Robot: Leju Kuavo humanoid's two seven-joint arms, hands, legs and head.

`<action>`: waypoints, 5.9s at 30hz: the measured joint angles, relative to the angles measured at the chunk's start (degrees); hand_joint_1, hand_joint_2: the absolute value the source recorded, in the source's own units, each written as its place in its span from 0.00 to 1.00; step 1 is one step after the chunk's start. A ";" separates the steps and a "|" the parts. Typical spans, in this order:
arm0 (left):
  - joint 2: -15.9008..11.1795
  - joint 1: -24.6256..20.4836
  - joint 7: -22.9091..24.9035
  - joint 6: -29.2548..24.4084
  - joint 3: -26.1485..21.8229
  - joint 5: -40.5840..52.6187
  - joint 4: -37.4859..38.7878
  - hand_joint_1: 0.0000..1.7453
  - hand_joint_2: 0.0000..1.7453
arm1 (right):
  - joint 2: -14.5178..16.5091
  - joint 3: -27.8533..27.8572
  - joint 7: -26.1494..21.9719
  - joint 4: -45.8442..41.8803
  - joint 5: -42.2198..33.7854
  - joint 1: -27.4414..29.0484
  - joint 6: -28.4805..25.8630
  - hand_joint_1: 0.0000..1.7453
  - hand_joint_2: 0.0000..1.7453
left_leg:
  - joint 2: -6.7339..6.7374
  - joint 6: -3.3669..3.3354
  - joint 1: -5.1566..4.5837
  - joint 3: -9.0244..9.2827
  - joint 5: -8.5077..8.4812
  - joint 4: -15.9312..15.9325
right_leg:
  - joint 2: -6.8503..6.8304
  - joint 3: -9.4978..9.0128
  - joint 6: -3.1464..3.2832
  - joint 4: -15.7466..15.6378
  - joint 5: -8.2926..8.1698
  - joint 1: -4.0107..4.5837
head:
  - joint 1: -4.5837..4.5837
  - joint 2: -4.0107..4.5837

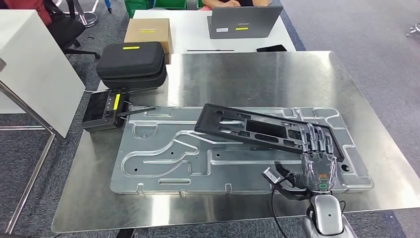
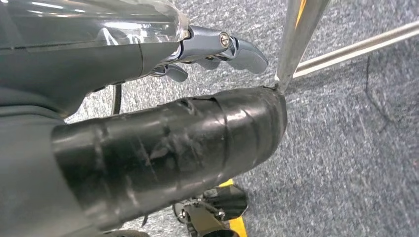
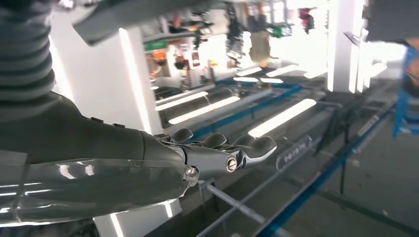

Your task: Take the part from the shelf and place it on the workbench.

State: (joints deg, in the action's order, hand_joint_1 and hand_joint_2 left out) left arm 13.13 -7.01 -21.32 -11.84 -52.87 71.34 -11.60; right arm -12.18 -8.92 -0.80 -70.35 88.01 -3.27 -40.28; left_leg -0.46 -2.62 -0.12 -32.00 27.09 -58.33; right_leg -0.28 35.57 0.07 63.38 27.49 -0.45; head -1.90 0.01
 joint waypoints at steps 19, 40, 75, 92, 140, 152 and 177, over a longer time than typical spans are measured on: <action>-0.51 1.62 -1.96 -2.51 -1.05 -3.53 -0.01 0.00 0.00 | 13.72 18.89 -37.17 -37.83 -36.75 15.84 -0.01 0.00 0.00 | 0.08 1.91 0.46 -0.03 0.42 -0.22 | 0.34 -2.63 0.33 -4.31 -0.36 0.20 | 0.11 0.00; -0.08 2.15 0.11 -7.02 -2.43 -3.43 -0.01 0.00 0.00 | 22.74 19.76 -39.22 -53.25 -60.70 17.10 0.19 0.00 0.00 | 0.32 3.27 0.74 -4.57 6.80 -9.98 | -0.01 -1.70 1.97 -4.59 -1.32 -0.16 | 0.16 0.00; 0.06 1.96 0.23 -6.91 -3.02 -3.57 -0.01 0.00 0.00 | 22.89 19.52 -39.22 -53.35 -61.04 17.40 0.21 0.00 0.00 | 0.54 3.36 0.98 -3.06 5.00 -12.93 | 0.02 -0.73 1.94 -4.88 -2.30 0.30 | 0.12 0.01; -0.15 1.79 0.11 -6.98 -3.29 -3.92 -0.03 0.00 0.00 | 22.89 17.94 -39.22 -51.90 -61.16 18.30 0.21 0.00 0.00 | 1.42 1.10 0.76 -2.30 -3.06 1.26 | 0.19 -4.22 -2.39 2.60 2.04 -1.24 | 0.11 -0.01; -0.42 1.90 -0.36 -7.00 -4.85 -4.58 -0.04 0.00 0.00 | 20.06 10.89 -39.22 -51.37 -67.25 21.16 0.21 0.00 0.00 | 0.77 0.98 -0.26 5.79 3.68 0.73 | -0.30 -0.32 0.87 -4.59 -2.60 0.39 | 0.23 -0.01; -0.29 1.95 -0.39 -6.98 -4.93 -4.56 -0.03 0.00 0.00 | 19.33 10.76 -39.22 -51.78 -67.16 21.49 0.19 0.00 0.00 | 1.52 -0.13 0.29 -0.67 -1.74 1.97 | 0.15 -0.95 -2.41 6.51 3.58 -0.77 | 0.20 -0.01; -0.30 1.89 -0.28 -7.15 -5.34 -4.70 -0.05 0.00 0.00 | 19.03 10.72 -39.22 -51.51 -68.62 21.61 0.21 0.00 0.00 | 0.66 1.34 -0.10 6.53 4.03 2.94 | -0.38 -0.72 -0.29 -5.26 -3.13 -0.28 | 0.27 0.01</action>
State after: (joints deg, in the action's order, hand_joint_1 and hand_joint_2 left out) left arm 12.83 -5.11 -21.59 -18.99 -58.22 66.64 -11.65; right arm 6.85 1.79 -40.02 -121.85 19.39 18.34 -40.06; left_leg 0.19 -1.28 -0.22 -25.47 31.12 -55.39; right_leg -0.66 34.85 -0.22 58.12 24.36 -0.73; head -1.63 0.02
